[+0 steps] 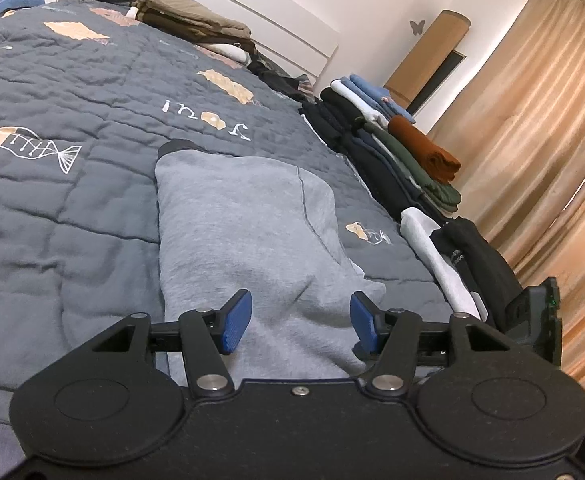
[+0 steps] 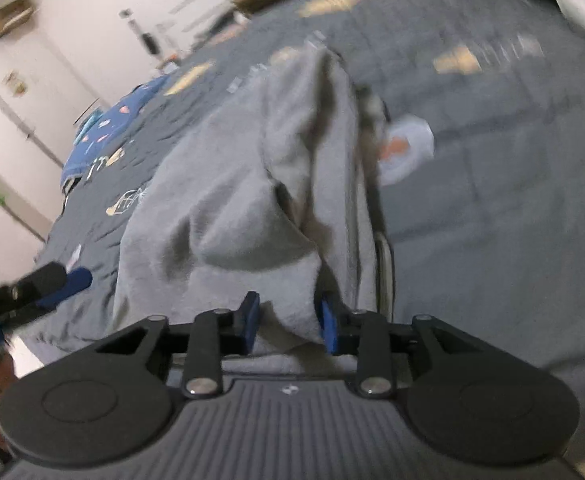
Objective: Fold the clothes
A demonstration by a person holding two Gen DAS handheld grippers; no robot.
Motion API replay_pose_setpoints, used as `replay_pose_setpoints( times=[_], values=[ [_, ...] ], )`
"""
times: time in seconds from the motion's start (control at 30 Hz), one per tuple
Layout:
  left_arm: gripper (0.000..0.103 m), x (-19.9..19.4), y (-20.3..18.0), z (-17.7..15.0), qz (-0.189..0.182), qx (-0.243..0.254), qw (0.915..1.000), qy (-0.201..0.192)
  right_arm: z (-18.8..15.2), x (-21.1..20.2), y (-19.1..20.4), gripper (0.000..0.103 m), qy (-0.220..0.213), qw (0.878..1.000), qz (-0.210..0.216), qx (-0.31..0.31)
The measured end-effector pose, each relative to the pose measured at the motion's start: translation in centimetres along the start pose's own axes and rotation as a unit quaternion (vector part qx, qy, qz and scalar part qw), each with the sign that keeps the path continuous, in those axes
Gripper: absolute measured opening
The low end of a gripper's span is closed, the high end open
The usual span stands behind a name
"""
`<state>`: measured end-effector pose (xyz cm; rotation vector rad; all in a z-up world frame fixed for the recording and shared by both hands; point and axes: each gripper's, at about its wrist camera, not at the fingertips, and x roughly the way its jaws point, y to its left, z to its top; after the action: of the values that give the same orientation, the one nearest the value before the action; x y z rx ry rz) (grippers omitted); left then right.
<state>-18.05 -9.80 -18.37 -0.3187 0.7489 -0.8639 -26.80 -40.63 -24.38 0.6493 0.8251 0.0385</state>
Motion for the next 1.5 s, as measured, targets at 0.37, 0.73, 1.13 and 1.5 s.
replay_pose_setpoints(
  times=[0.37, 0.73, 1.13, 1.5],
  values=[
    [0.054, -0.2, -0.5, -0.1, -0.004, 0.004, 1.0000, -0.004, -1.5, -6.7, -1.7, 0.005, -0.065, 0.995, 0.045, 0.068],
    [0.054, -0.4, -0.1, 0.2, 0.004, 0.004, 1.0000, 0.002, -1.3, -5.1, -1.8, 0.011, -0.010, 0.998, -0.031, 0.058],
    [0.055, 0.0, -0.3, 0.7, 0.000, 0.015, 0.9999, 0.008, 6.9, -4.2, -0.4, 0.038, -0.080, 0.997, -0.015, -0.001],
    [0.056, 0.7, 0.1, 0.7, 0.008, 0.029, 0.9994, 0.020, 11.6, 4.5, 0.6, 0.041, -0.024, 0.996, -0.045, -0.078]
  ],
)
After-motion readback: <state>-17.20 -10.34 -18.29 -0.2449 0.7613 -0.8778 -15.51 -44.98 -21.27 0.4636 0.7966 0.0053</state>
